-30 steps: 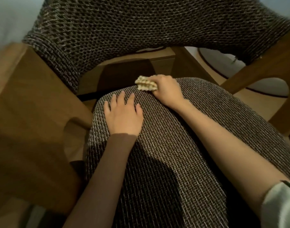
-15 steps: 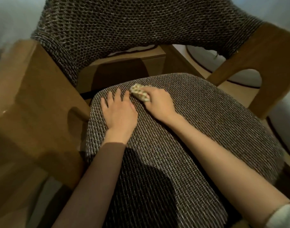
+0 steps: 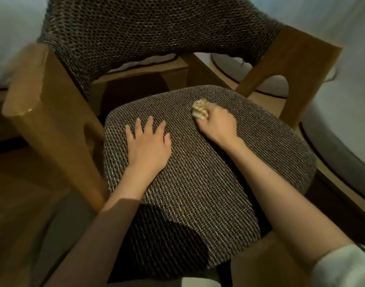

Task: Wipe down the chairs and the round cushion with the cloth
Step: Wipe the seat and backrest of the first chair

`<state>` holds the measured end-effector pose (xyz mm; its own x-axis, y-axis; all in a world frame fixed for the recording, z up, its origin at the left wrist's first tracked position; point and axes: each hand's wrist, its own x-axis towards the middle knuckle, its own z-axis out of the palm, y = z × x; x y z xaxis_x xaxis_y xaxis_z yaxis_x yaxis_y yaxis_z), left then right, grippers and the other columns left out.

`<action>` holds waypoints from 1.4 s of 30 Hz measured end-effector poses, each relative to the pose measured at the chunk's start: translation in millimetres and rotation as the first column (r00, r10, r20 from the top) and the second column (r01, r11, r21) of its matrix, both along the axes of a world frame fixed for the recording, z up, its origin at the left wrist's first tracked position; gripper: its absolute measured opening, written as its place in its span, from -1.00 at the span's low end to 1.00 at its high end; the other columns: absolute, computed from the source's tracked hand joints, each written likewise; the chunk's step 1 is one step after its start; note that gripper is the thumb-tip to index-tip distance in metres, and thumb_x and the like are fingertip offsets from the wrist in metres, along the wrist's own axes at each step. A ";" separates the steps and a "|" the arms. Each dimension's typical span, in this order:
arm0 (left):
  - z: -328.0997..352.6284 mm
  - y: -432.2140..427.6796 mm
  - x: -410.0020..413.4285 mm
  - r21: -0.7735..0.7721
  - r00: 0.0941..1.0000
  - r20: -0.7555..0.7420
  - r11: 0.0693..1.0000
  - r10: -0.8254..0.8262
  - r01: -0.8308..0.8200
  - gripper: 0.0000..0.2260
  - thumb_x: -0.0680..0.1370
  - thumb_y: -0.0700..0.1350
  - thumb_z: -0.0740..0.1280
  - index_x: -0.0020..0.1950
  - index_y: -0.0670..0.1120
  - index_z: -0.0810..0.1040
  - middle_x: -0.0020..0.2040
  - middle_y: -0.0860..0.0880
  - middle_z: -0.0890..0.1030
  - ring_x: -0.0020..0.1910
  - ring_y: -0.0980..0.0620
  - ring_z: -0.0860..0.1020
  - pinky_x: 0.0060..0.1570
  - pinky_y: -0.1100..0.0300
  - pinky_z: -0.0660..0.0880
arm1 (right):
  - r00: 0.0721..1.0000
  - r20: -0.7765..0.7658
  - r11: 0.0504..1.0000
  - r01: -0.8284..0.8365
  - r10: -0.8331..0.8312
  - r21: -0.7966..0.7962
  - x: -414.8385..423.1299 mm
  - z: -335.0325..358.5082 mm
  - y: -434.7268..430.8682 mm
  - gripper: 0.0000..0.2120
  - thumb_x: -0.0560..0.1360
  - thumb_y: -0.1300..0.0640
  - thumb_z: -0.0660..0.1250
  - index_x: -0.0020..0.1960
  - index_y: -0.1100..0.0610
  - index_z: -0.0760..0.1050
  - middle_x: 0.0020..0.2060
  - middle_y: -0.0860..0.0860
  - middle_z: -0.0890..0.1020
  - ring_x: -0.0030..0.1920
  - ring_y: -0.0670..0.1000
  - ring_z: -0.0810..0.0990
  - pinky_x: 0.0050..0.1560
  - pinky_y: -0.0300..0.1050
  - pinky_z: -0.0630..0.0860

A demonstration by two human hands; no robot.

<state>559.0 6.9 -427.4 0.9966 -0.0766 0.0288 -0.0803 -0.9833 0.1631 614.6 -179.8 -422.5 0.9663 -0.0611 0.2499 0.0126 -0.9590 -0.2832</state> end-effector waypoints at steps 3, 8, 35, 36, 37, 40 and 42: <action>0.3 3.3 -10.0 -0.010 1.000 0.021 1.000 -0.003 0.003 -0.54 0.65 0.11 -0.11 0.55 0.07 0.07 0.57 -0.03 0.05 0.54 -0.10 -0.03 0.49 -0.12 -0.16 | 0.994 -0.033 0.994 -0.105 0.104 -0.026 -23.2 -4.5 19.1 -0.39 0.53 -0.33 0.04 0.31 0.09 0.45 0.21 0.10 0.56 0.15 0.14 0.55 0.05 -0.01 0.47; -0.4 10.8 -28.5 -0.034 0.998 0.059 0.999 -0.022 0.025 -0.53 0.64 0.13 -0.11 0.55 0.07 0.10 0.57 -0.01 0.09 0.54 -0.06 -0.01 0.49 -0.09 -0.14 | 0.973 -0.019 0.970 -0.231 0.230 -0.082 -46.1 -0.9 17.9 -0.47 0.60 -0.23 -0.07 0.37 0.00 0.41 0.26 0.05 0.53 0.14 0.11 0.56 0.02 -0.02 0.48; 2.6 22.4 -74.0 -0.063 0.970 0.050 0.969 -0.236 0.239 -0.52 0.61 0.21 -0.09 0.53 0.14 0.15 0.56 0.01 0.10 0.54 -0.10 -0.04 0.47 -0.15 -0.21 | 0.947 0.069 0.937 0.320 -0.313 -0.140 -97.2 10.1 -37.3 -0.73 0.61 0.03 0.12 0.19 0.10 0.49 0.09 0.10 0.57 -0.09 0.09 0.56 -0.24 -0.11 0.37; 2.8 22.8 -74.1 -0.064 0.970 0.049 0.968 -0.239 0.241 -0.52 0.62 0.20 -0.09 0.53 0.14 0.15 0.56 0.01 0.10 0.54 -0.10 -0.04 0.48 -0.15 -0.21 | 0.957 0.064 0.950 0.288 -0.282 -0.118 -103.6 7.6 -16.9 -0.73 0.61 0.01 0.11 0.17 0.09 0.49 0.08 0.07 0.57 -0.16 0.03 0.54 -0.31 -0.16 0.32; 3.2 23.5 -74.0 -0.064 0.970 0.050 0.968 -0.239 0.242 -0.52 0.62 0.20 -0.08 0.52 0.14 0.16 0.56 0.00 0.10 0.54 -0.10 -0.03 0.48 -0.15 -0.20 | 0.972 0.067 0.967 0.231 -0.225 -0.110 -113.5 3.9 5.3 -0.73 0.62 0.00 0.10 0.17 0.07 0.49 0.08 0.04 0.58 -0.20 -0.02 0.52 -0.35 -0.21 0.28; 4.6 23.6 -74.2 -0.054 0.968 0.070 0.968 -0.239 0.243 -0.52 0.62 0.19 -0.06 0.52 0.11 0.18 0.56 -0.01 0.13 0.54 -0.12 0.00 0.47 -0.17 -0.16 | 0.995 0.095 0.994 0.037 -0.027 -0.102 -152.6 -3.9 49.9 -0.69 0.59 0.00 0.14 0.27 0.01 0.49 0.14 -0.02 0.60 -0.12 0.01 0.61 -0.30 -0.24 0.29; 5.1 22.1 -76.7 -0.041 0.967 0.067 0.968 -0.244 0.247 -0.51 0.62 0.18 -0.05 0.53 0.08 0.18 0.55 -0.02 0.13 0.54 -0.13 0.01 0.47 -0.17 -0.15 | 0.992 0.115 0.997 -0.035 0.042 -0.067 -169.7 -2.2 50.7 -0.68 0.57 0.00 0.17 0.28 -0.01 0.50 0.10 -0.05 0.62 -0.09 0.00 0.61 -0.30 -0.23 0.31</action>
<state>482.3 29.0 -422.3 0.9436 -0.3161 0.0984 -0.3299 -0.9232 0.1972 444.9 -129.1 -424.7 0.9317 -0.0043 0.3632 0.0794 -0.9734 -0.2151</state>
